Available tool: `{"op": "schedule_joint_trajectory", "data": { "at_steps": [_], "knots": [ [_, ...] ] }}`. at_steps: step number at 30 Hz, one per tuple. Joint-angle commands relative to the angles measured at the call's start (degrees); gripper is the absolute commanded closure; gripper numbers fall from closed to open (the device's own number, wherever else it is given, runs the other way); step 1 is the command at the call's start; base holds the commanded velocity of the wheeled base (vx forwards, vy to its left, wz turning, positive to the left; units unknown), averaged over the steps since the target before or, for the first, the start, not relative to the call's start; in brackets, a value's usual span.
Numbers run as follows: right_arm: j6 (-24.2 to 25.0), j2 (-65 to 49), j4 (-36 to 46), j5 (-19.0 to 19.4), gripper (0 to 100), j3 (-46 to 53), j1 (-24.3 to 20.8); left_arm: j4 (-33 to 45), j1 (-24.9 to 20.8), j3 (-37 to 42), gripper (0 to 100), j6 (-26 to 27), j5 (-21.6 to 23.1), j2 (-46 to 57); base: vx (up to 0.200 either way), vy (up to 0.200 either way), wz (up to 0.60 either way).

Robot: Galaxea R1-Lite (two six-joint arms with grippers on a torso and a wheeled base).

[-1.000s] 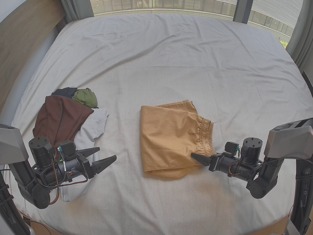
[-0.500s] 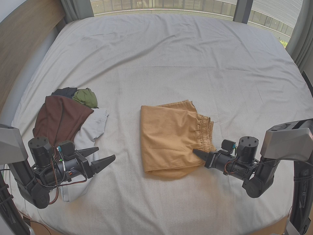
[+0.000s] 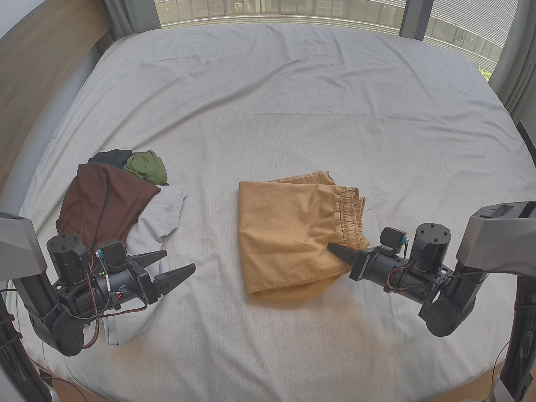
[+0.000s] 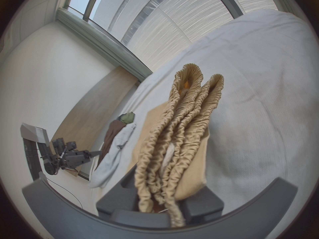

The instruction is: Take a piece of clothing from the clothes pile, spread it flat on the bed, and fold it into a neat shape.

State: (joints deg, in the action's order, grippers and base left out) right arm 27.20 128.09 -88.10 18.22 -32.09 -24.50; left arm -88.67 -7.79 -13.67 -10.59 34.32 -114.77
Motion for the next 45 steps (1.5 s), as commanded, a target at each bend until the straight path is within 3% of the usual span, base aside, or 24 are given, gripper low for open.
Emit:
{"op": "schedule_joint_trajectory", "data": {
  "at_steps": [1, 25, 45],
  "knots": [
    [0.0, -6.0, -0.1, 0.4, 100, -0.1, -2.2, 0.0, 0.5, 0.1, 0, 1.5, -0.1, 0.6, 0.000, 0.000, 0.00],
    [0.0, -9.4, 1.4, 0.5, 100, -9.6, -3.6, 0.0, 0.9, 1.2, 0, 3.2, 0.0, 1.0, 0.000, 0.000, 0.00],
    [2.7, -7.9, 17.1, 0.2, 100, -31.5, -1.8, 0.0, 0.8, 2.2, 0, 3.5, 0.0, 0.4, 0.000, 0.000, 0.00]
  ]
}}
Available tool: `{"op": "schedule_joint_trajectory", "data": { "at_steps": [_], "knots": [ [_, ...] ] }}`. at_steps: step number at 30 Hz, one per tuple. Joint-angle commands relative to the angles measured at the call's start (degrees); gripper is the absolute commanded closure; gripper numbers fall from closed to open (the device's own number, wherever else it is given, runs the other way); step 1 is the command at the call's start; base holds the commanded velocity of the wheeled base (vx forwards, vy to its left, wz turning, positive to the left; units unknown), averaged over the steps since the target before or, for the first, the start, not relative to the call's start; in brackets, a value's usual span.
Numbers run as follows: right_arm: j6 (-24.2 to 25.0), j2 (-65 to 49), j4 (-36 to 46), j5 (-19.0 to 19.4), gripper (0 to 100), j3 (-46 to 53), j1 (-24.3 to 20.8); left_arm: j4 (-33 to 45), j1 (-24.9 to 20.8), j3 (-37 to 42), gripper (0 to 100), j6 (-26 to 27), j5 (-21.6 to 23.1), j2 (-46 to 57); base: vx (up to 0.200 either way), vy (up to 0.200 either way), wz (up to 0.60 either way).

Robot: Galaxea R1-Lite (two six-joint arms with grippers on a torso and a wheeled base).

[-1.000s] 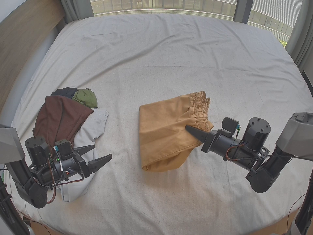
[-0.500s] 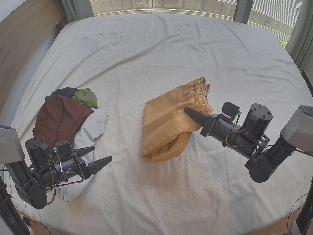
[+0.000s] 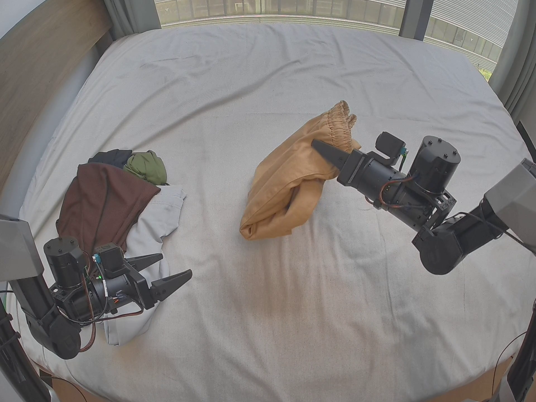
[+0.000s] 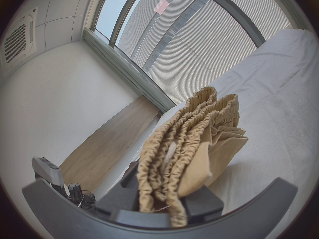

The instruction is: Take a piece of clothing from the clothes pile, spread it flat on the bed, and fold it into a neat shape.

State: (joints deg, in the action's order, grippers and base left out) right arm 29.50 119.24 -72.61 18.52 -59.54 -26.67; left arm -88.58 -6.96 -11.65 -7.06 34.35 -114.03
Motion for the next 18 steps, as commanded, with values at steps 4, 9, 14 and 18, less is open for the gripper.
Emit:
{"op": "schedule_joint_trajectory", "data": {
  "at_steps": [4, 9, 14, 18],
  "knots": [
    [0.4, 1.9, 4.4, -0.1, 100, -7.9, 0.9, 0.0, -0.1, 0.1, 0, -0.1, 0.0, -0.3, 0.000, 0.000, 0.00],
    [0.4, 2.3, 8.0, -0.1, 100, -12.5, 1.0, 0.0, -0.1, 0.1, 0, -0.1, 0.0, -0.3, 0.000, 0.000, 0.00],
    [0.4, 4.4, 11.8, -0.2, 100, -18.5, 1.6, 0.0, -0.1, 0.4, 0, -0.1, 0.0, -0.3, 0.000, 0.000, 0.00],
    [0.4, 6.0, 13.6, -0.2, 100, -22.6, 1.9, 0.0, -0.1, 0.4, 0, -0.1, 0.0, -0.3, 0.000, 0.000, 0.00]
  ]
}}
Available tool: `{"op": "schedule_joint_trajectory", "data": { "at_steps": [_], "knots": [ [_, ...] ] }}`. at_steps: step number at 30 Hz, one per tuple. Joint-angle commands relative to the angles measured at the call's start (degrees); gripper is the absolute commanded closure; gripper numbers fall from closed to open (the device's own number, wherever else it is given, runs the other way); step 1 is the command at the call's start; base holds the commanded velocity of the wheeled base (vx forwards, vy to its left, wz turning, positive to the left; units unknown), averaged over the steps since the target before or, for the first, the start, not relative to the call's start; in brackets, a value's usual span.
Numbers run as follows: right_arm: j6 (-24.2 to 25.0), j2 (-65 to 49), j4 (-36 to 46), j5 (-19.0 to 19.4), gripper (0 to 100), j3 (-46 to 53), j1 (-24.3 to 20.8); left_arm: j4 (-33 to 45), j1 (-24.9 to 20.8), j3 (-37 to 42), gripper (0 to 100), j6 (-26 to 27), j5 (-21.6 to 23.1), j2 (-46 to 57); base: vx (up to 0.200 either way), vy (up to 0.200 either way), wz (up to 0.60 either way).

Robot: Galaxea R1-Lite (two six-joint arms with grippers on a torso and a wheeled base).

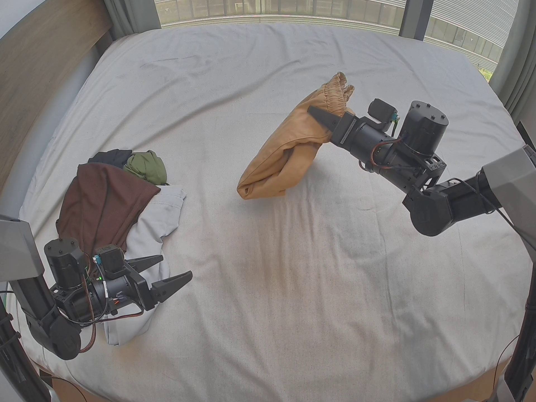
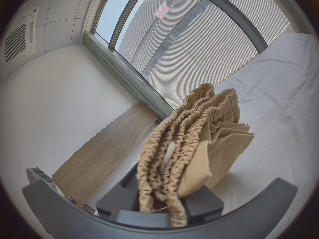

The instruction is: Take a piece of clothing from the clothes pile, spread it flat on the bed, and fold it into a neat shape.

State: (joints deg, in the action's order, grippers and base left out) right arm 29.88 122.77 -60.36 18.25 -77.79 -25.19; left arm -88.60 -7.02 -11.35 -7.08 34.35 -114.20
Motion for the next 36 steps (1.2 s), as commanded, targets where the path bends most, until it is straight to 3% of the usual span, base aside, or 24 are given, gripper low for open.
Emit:
{"op": "schedule_joint_trajectory", "data": {
  "at_steps": [1, 22, 36],
  "knots": [
    [0.0, 2.8, 1.8, 0.0, 100, -5.2, 0.6, 0.0, 0.0, 0.2, 0, 0.0, 0.0, -0.1, 0.000, 0.000, 0.00],
    [0.0, 10.9, 10.6, -0.1, 100, -25.4, 1.5, 0.0, 0.0, 0.6, 0, 0.0, 0.0, -0.3, 0.000, 0.000, 0.00],
    [-0.4, 20.8, 6.0, -0.2, 100, -22.5, 6.8, 0.0, 0.0, 1.2, 0, 0.0, 0.0, -0.5, 0.000, 0.000, 0.00]
  ]
}}
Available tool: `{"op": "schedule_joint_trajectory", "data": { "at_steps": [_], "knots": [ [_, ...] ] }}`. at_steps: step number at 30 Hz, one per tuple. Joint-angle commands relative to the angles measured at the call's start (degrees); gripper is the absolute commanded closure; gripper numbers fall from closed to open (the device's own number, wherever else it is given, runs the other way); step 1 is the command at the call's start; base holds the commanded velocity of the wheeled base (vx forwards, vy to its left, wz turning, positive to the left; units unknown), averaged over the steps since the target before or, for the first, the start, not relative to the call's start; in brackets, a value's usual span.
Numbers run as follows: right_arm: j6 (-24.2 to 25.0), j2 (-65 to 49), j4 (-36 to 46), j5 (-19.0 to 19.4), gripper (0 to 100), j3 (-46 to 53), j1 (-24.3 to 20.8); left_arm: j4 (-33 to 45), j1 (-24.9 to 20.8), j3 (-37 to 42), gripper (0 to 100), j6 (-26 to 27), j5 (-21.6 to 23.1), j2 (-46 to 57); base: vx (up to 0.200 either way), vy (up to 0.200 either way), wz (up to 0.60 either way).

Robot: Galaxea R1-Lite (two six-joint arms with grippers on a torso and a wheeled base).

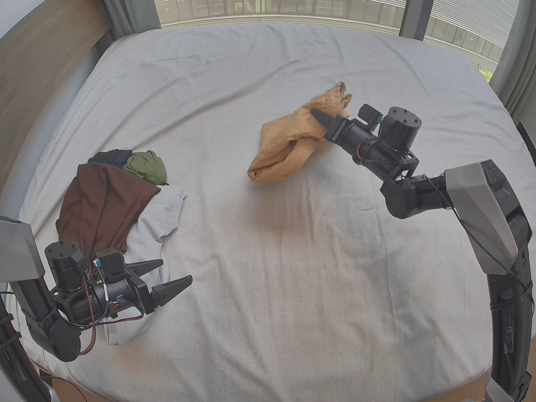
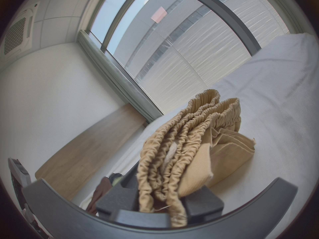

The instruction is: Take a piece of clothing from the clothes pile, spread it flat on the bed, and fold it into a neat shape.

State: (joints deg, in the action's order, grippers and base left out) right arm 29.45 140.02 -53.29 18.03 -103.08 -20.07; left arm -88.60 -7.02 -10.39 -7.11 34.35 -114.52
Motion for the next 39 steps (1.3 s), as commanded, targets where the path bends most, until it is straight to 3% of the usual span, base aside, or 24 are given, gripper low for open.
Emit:
{"op": "schedule_joint_trajectory", "data": {
  "at_steps": [1, 11, 22, 23, 32, 39],
  "knots": [
    [-0.1, 3.2, -3.0, 0.0, 100, 6.8, 2.2, 0.0, 0.0, 0.2, 0, 0.0, 0.0, -0.2, 0.000, 0.000, 0.00],
    [-0.5, -1.8, -11.0, -0.1, 100, 24.7, 2.7, 0.0, 0.0, 0.3, 0, 0.0, 0.0, -0.4, 0.000, 0.000, 0.00],
    [-3.3, -0.8, -13.4, -0.1, 100, 27.8, 2.8, -0.1, 0.0, 0.2, 0, -0.1, 0.0, -1.1, 0.000, 0.000, 0.00],
    [-3.3, -0.8, -13.4, -0.1, 0, 27.8, 2.8, 0.0, 0.0, 0.2, 0, -0.1, 0.0, -1.1, 0.000, 0.000, 0.00],
    [-5.3, -2.3, -15.5, -0.2, 0, 32.4, 2.7, -0.1, 0.0, 0.0, 0, -0.1, 0.0, -1.0, 0.000, 0.000, 0.00],
    [-11.8, -7.7, -26.4, -0.1, 0, 51.8, -1.3, -0.1, 0.1, 0.1, 0, -0.1, 0.7, -0.4, 0.000, 0.000, 0.00]
  ]
}}
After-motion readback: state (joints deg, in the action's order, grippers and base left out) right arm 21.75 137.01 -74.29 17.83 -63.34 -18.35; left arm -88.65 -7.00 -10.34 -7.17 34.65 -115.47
